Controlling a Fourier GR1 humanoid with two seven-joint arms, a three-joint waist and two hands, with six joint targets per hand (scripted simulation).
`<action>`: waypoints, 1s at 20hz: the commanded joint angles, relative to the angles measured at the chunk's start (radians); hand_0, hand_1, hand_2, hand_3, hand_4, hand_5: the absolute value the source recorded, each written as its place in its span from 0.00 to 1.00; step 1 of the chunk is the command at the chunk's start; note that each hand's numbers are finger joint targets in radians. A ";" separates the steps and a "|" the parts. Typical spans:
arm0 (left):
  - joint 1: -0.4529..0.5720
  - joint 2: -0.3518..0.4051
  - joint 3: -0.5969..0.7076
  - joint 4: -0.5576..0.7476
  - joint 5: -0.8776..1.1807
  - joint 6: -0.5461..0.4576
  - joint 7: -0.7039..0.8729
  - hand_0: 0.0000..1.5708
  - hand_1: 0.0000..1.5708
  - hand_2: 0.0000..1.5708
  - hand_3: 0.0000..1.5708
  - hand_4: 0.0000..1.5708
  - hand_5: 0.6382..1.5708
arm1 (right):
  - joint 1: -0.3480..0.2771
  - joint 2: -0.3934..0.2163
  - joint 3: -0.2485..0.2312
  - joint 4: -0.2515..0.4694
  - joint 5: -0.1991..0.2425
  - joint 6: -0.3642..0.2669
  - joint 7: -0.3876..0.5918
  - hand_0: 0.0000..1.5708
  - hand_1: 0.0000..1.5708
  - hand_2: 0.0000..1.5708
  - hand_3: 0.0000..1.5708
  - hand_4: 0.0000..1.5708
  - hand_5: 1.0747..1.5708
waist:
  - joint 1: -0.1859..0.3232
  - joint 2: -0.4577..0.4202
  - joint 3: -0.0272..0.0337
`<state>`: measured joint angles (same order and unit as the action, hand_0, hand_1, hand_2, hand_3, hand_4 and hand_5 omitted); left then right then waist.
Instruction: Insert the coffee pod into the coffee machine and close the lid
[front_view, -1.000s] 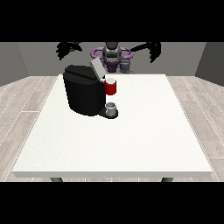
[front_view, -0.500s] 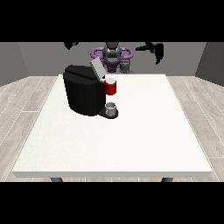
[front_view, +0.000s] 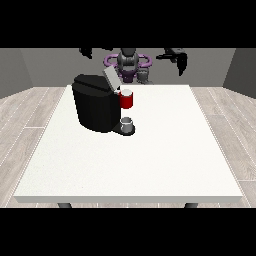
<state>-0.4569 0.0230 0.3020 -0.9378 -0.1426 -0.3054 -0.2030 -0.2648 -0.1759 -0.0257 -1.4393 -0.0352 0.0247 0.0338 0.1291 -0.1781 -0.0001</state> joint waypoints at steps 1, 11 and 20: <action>0.085 -0.020 -0.041 -0.126 0.029 -0.008 0.027 0.00 0.00 0.00 0.00 0.07 1.00 | -0.009 0.022 0.001 0.046 0.012 0.000 -0.029 0.00 0.00 0.00 0.00 0.00 1.00 | 0.025 0.026 0.0003; 0.158 0.003 -0.096 -0.294 0.113 0.036 0.066 0.00 0.00 0.00 0.00 0.00 1.00 | -0.145 -0.001 -0.078 0.199 -0.032 0.041 -0.077 0.00 0.00 0.00 0.00 0.00 1.00 | 0.020 0.162 0.0002; 0.233 0.025 -0.129 -0.387 0.109 0.079 0.072 0.00 0.00 0.00 0.00 0.00 1.00 | -0.232 -0.007 -0.061 0.291 0.005 0.065 -0.105 0.00 0.00 0.00 0.00 0.00 1.00 | -0.016 0.202 0.0001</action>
<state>-0.2738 0.0479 0.1899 -1.3101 -0.0144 -0.2496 -0.0785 -0.4930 -0.1791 -0.1024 -1.1728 -0.0492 0.0666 -0.0330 0.1365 0.0002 0.0000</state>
